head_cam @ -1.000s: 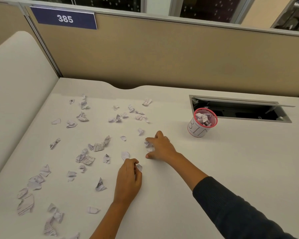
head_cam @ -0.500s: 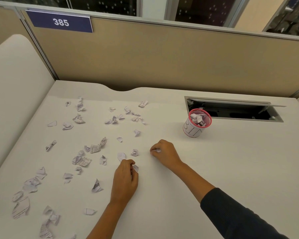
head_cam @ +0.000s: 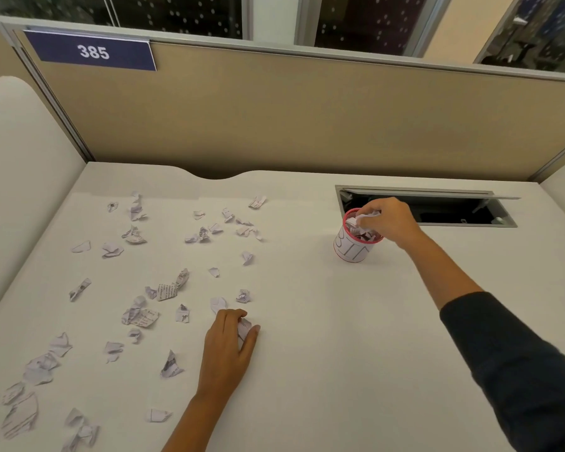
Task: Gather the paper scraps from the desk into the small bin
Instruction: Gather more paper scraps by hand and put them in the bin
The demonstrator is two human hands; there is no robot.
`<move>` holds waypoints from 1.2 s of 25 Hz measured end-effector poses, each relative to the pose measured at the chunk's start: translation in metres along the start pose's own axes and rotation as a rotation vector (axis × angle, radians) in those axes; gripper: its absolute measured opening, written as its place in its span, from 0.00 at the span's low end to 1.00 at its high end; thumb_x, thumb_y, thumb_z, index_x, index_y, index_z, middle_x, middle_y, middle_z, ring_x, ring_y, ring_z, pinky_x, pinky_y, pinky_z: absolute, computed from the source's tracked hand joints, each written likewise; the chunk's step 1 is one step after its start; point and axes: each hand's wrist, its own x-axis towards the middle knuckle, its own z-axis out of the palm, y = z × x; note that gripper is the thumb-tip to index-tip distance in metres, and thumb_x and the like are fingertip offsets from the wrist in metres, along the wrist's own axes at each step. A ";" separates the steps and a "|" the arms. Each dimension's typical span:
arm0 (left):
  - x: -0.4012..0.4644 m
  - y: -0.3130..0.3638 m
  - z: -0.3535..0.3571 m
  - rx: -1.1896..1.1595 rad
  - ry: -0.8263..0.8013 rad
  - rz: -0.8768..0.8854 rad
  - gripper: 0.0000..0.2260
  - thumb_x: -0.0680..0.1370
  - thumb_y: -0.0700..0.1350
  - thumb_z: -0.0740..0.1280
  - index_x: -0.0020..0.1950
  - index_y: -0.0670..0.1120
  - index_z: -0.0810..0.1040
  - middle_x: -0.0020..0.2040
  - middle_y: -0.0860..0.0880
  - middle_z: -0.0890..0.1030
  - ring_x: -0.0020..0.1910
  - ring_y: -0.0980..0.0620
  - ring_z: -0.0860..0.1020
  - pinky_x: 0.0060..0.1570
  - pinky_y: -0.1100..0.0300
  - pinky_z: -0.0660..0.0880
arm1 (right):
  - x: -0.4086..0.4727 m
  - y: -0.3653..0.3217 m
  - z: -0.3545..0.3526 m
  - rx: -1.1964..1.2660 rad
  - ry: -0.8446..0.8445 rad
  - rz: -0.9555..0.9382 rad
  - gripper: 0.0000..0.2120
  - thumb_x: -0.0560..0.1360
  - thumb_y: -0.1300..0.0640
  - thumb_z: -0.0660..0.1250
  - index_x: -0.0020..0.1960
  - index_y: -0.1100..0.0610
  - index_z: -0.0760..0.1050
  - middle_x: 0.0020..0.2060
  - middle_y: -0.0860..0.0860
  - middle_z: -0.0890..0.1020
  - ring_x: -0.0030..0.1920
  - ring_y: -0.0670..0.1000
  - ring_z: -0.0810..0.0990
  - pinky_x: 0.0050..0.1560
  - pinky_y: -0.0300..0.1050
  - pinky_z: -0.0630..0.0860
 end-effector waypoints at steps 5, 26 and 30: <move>0.001 -0.003 -0.002 0.058 -0.059 0.030 0.11 0.73 0.42 0.71 0.55 0.42 0.78 0.48 0.48 0.77 0.44 0.51 0.77 0.44 0.57 0.75 | 0.008 0.007 -0.015 0.194 0.084 0.014 0.09 0.71 0.59 0.71 0.51 0.57 0.82 0.48 0.55 0.84 0.48 0.50 0.79 0.46 0.42 0.72; -0.024 -0.036 -0.087 0.061 0.114 -0.225 0.15 0.75 0.35 0.67 0.60 0.45 0.75 0.58 0.46 0.75 0.55 0.48 0.75 0.52 0.57 0.72 | -0.121 -0.070 0.223 -0.312 -0.604 -0.607 0.36 0.72 0.52 0.69 0.74 0.46 0.55 0.76 0.51 0.50 0.76 0.56 0.44 0.73 0.55 0.54; -0.039 -0.053 -0.102 0.269 -0.015 -0.214 0.21 0.77 0.53 0.63 0.66 0.44 0.73 0.68 0.42 0.72 0.69 0.39 0.68 0.61 0.42 0.68 | -0.134 -0.058 0.228 -0.365 -0.535 -0.710 0.21 0.79 0.58 0.59 0.71 0.50 0.63 0.76 0.50 0.54 0.76 0.56 0.48 0.66 0.57 0.67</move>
